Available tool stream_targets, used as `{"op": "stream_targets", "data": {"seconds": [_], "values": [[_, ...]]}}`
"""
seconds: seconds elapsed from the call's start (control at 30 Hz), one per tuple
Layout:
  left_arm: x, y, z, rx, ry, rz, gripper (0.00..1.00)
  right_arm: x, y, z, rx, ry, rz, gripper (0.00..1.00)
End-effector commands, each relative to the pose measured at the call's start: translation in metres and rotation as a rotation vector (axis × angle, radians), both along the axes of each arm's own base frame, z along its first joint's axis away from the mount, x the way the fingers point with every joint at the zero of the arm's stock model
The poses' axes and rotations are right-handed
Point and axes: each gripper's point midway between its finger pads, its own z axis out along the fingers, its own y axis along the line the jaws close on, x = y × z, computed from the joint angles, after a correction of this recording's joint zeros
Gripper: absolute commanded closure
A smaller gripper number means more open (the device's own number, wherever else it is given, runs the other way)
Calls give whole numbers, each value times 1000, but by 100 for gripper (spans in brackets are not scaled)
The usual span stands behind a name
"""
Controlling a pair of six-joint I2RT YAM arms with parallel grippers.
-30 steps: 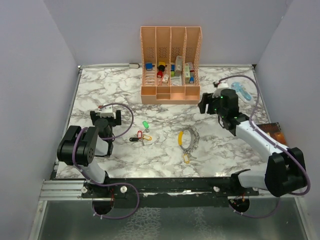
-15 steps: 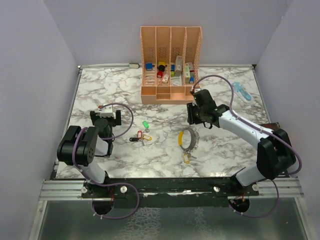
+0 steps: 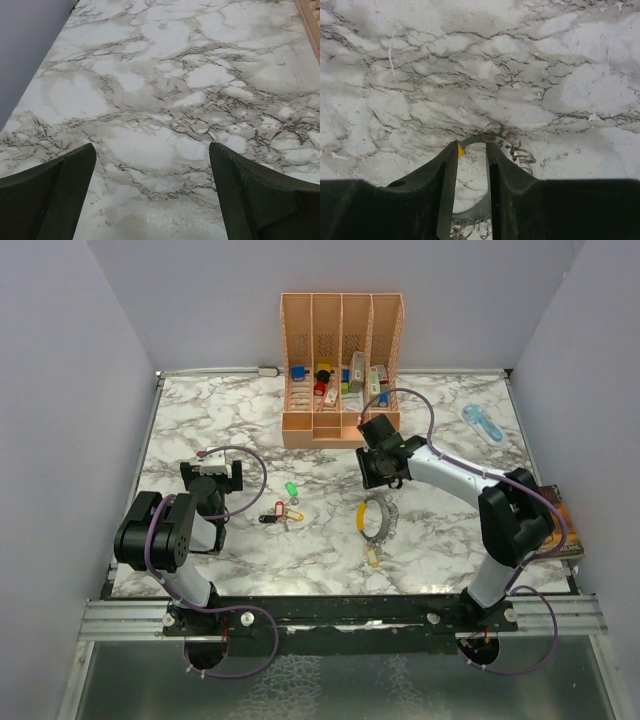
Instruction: Put the keys on the keyring
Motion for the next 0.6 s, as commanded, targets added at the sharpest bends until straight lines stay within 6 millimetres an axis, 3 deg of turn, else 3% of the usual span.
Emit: {"op": "stream_targets", "data": {"seconds": [0.0,0.2,0.43,0.57], "values": [[5,-2,7,-16,-23,-12,1,6,13,3,-27,-3,11,72],[5,-2,7,-18,-23,-12,1,6,6,-9,-85,25,-19,72],[5,-2,7,-18,-23,-12,1,8,-6,12,-100,-42,-69,72],[5,-1,7,-18,-23,-11,1,7,-8,7,-117,-34,-71,73]]}}
